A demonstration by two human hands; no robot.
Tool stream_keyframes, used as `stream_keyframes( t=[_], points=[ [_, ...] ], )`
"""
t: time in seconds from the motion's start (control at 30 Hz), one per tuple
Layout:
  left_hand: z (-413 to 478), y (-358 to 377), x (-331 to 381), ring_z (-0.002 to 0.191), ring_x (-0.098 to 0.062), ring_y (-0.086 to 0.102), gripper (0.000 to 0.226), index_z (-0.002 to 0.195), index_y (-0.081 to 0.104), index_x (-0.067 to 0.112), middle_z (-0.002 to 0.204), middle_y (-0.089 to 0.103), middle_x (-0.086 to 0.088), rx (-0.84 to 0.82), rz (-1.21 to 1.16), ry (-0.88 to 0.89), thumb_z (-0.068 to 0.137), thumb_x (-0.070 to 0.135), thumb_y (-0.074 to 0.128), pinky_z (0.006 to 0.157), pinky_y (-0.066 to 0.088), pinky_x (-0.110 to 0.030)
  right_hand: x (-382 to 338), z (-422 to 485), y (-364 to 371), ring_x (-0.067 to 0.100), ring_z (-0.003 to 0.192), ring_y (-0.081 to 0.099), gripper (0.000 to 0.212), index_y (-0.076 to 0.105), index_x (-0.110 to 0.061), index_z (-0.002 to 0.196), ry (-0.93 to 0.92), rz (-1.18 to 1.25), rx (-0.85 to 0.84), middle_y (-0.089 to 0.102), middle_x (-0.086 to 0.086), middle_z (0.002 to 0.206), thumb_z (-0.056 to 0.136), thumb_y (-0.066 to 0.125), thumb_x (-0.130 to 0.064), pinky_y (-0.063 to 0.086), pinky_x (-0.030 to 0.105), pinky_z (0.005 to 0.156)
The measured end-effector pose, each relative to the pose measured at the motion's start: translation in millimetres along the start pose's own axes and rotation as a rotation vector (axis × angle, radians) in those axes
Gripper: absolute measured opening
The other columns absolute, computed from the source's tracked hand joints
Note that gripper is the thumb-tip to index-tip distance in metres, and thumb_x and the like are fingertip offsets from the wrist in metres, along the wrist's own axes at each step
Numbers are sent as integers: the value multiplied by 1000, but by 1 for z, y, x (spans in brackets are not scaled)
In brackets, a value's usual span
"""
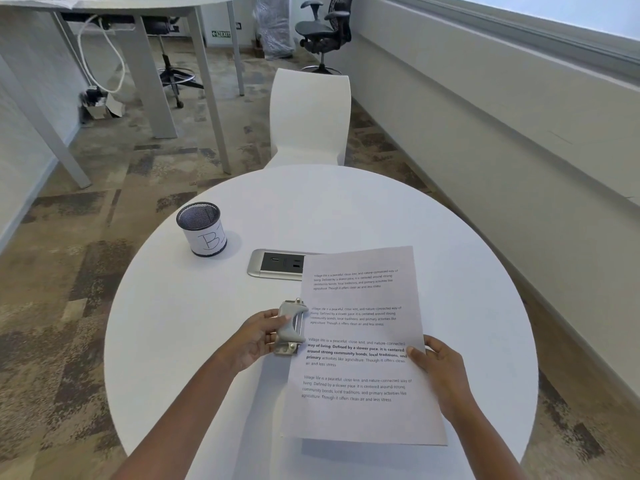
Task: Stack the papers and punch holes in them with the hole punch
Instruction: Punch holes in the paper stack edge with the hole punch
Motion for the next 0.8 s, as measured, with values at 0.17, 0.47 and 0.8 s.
stream_keyframes(
  t=[0.17,0.47,0.8],
  points=[
    [0,0,1,75,-23,61,27,114,58,4,98,62,-17,-22,3,-14,89,14,54,59,55,-25,-15,-1,-3,24,64,68,16,65,-13,92,-79,-43,25,75,1,70,82,60,-1,55,38,68],
    [-2,-1,-5,61,-18,63,11,94,62,7,79,65,-12,26,0,-43,88,12,55,54,54,-23,-18,-4,5,16,55,68,17,65,-13,85,-36,18,-12,74,-1,63,82,59,2,56,32,59],
    [-6,4,-10,50,-14,61,9,85,62,7,59,66,-5,3,28,-90,87,10,54,54,52,-23,-13,-7,3,16,52,67,16,64,-12,87,22,47,-32,73,1,61,82,58,3,55,25,48]
  ],
)
Point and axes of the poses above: each hand's wrist, its own z-axis towards the middle knuckle, its own y-axis out of the palm, x = y × z, the point moved 10 cm from there along z, towards the middle knuckle
